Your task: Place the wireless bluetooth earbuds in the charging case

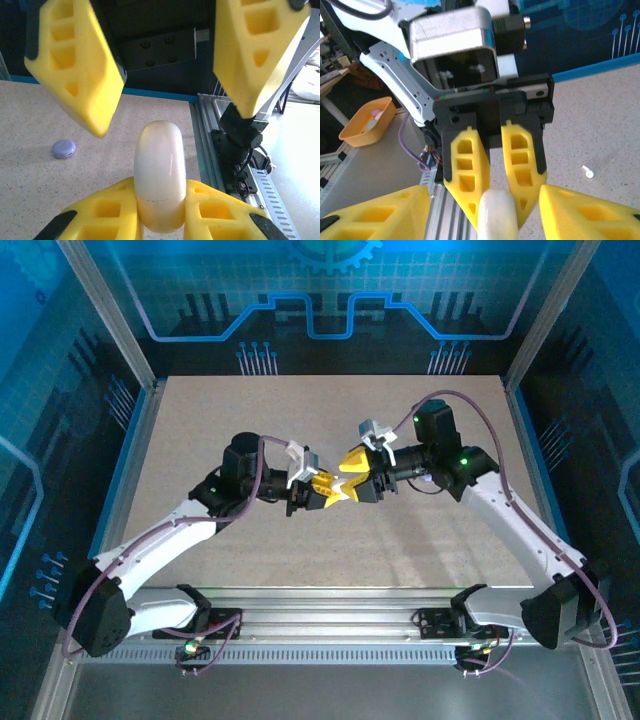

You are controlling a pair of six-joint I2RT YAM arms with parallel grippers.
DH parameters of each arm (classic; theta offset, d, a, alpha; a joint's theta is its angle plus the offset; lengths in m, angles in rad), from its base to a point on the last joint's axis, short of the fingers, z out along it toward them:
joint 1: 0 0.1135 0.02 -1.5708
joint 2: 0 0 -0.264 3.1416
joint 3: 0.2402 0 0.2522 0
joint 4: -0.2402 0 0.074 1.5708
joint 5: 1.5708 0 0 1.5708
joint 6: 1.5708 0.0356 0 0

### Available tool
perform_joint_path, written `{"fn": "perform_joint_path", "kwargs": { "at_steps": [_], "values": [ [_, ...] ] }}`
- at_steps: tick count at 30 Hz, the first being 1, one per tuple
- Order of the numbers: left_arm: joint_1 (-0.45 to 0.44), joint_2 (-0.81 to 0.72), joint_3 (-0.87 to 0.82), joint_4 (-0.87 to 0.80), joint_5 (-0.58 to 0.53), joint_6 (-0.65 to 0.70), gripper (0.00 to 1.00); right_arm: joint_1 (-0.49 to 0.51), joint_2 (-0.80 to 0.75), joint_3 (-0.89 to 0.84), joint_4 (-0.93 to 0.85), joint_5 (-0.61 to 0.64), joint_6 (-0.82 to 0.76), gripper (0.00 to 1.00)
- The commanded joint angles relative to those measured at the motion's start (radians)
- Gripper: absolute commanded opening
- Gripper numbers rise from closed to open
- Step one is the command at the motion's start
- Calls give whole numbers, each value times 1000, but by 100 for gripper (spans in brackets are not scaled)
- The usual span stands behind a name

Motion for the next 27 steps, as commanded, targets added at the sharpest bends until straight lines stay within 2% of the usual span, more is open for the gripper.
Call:
{"fn": "perform_joint_path", "kwargs": {
  "at_steps": [1, 8, 13, 18, 20, 23, 27],
  "values": [
    [-7, -36, 22, -12, 36, 29, 14, 7, 29, 47, -125, -18, -81, 60],
    [-17, -37, 27, -13, 31, 33, 14, 6, 51, 51, -108, 11, -61, 57],
    [-18, -35, 27, -16, 10, 31, 14, 4, 52, 63, -134, 8, -75, 36],
    [-18, -35, 36, -26, -11, 17, 14, 1, 45, 69, -156, 21, -83, 21],
    [-19, -37, 35, -21, -20, 9, 15, 1, 32, 63, -144, 23, -76, 19],
    [-19, -38, 25, 3, -24, 0, 22, -1, 12, 46, -103, 20, -47, 18],
    [-18, -37, 12, 36, -25, -11, 20, 0, 1, 29, -60, -3, -8, 17]
  ]
}}
